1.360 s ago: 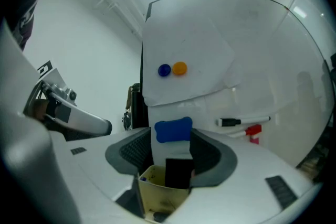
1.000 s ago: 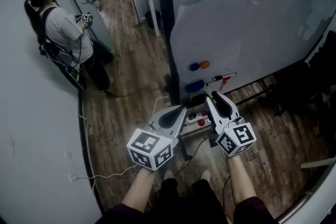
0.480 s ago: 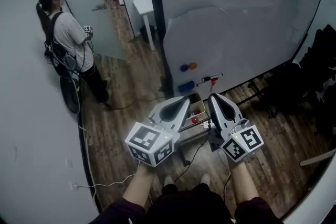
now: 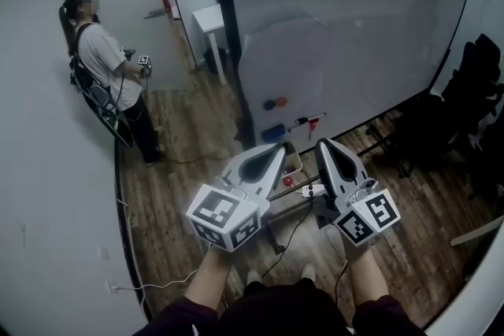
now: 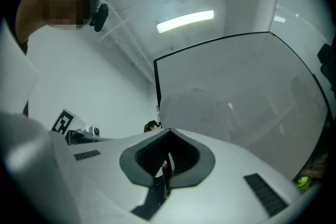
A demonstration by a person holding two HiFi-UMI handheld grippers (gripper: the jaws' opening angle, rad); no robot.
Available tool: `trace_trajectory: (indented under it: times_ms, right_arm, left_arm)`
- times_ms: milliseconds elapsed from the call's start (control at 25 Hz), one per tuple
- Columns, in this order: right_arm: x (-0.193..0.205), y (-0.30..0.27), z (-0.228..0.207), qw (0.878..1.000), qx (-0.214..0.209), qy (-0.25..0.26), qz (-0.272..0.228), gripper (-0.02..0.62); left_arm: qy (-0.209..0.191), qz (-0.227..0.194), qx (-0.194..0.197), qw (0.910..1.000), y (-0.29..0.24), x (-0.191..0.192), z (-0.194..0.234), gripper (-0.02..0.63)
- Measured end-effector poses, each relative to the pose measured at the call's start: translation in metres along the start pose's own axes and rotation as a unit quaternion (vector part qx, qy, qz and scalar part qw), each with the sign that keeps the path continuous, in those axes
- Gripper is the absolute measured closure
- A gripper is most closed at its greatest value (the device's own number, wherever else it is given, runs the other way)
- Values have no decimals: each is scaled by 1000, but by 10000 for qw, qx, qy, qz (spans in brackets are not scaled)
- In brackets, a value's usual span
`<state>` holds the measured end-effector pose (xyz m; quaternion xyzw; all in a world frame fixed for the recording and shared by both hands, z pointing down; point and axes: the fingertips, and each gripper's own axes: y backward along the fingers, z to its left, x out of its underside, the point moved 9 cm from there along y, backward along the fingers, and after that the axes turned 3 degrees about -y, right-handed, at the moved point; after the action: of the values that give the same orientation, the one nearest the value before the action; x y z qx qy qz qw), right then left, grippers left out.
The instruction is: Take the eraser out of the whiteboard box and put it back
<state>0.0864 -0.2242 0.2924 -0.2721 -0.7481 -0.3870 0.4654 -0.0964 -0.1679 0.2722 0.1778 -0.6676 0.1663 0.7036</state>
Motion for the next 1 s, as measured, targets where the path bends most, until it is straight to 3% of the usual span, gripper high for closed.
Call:
trace_trajectory:
  times_ms: [1000]
  right_arm:
    - [17,-5,-6,9997,76,-27,216,592]
  left_arm:
    - [141,179,-41,9997,-7,17,13,601]
